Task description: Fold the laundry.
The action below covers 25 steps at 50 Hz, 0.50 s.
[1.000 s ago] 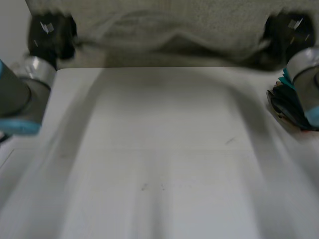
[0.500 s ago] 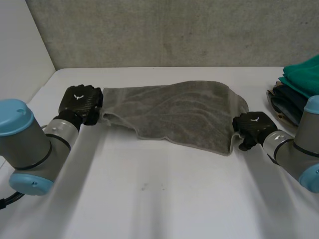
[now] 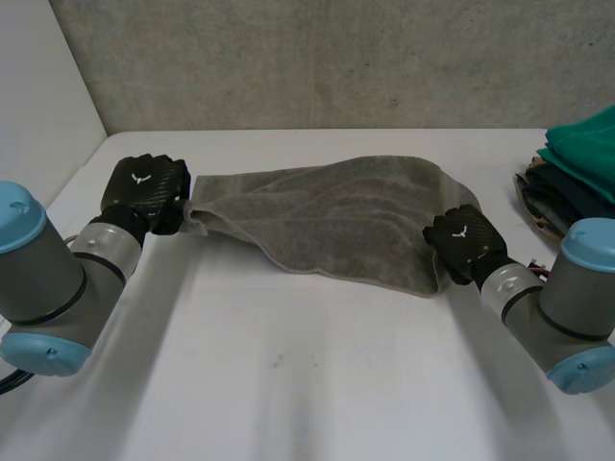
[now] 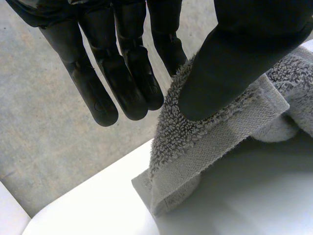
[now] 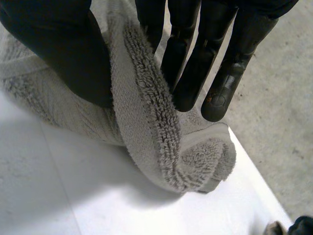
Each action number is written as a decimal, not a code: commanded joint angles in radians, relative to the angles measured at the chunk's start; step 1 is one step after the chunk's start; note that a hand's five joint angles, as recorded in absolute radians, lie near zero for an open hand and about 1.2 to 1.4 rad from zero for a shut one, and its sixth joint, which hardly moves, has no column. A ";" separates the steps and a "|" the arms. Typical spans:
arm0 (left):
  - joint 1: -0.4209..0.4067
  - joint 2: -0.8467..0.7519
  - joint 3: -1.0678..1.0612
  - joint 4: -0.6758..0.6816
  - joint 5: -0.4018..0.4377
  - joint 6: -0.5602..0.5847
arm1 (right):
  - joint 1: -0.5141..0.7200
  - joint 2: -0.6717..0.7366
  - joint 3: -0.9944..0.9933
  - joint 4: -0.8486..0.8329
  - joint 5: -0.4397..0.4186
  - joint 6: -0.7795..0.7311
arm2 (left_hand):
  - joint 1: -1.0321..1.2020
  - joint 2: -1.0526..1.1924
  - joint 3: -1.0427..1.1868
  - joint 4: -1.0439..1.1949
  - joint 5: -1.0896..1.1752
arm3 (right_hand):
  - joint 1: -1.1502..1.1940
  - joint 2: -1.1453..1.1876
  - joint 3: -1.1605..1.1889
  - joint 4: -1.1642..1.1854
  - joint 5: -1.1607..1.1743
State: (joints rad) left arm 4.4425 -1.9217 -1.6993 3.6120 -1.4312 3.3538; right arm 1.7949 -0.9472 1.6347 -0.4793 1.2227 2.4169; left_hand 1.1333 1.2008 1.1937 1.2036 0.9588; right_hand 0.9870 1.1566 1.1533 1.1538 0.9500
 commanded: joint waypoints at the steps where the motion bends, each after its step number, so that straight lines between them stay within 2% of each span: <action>1: 0.003 0.018 0.000 -0.056 0.000 0.007 | 0.007 -0.027 0.036 -0.021 0.018 -0.125 | 0.263 0.195 0.203 0.193 0.263 | 0.409 0.240 0.243 0.242 0.272; 5: 0.006 0.070 -0.006 -0.140 0.002 0.010 | 0.001 -0.155 0.071 -0.002 0.029 -0.113 | 0.263 0.195 0.203 0.193 0.263 | 0.409 0.240 0.243 0.242 0.272; 6: 0.014 0.099 -0.013 -0.186 0.002 0.022 | -0.003 -0.223 0.085 0.030 0.041 -0.095 | 0.263 0.195 0.203 0.193 0.263 | 0.409 0.240 0.243 0.242 0.272; 9: 0.037 0.150 -0.028 -0.265 0.002 0.073 | -0.008 -0.304 0.094 0.125 0.067 -0.059 | 0.263 0.195 0.203 0.193 0.263 | 0.409 0.240 0.243 0.242 0.272; 16: 0.097 0.280 -0.109 -0.553 0.000 0.363 | -0.140 -0.447 0.059 0.594 0.103 -0.021 | 0.263 0.195 0.203 0.193 0.263 | 0.409 0.240 0.243 0.242 0.272; 18: 0.101 0.320 -0.138 -0.643 -0.002 0.453 | -0.195 -0.482 0.048 0.787 0.100 -0.027 | 0.263 0.195 0.203 0.193 0.263 | 0.409 0.240 0.243 0.242 0.272; 21: 0.110 0.355 -0.169 -0.714 0.000 0.515 | -0.235 -0.505 0.043 0.992 0.078 -0.053 | 0.263 0.195 0.203 0.193 0.263 | 0.409 0.240 0.243 0.242 0.272; 25: 0.109 0.372 -0.214 -0.744 0.006 0.559 | -0.243 -0.504 0.060 1.010 0.057 -0.104 | 0.263 0.195 0.203 0.193 0.263 | 0.409 0.240 0.243 0.242 0.272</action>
State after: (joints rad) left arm 4.5494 -1.5900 -1.8503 2.9516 -1.4299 3.8156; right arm 1.5962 -1.4372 1.6858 0.3661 1.3117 2.3784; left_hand 1.1333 1.2008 1.1937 1.2037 0.9588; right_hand 1.0002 1.1793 1.1857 1.1921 0.9896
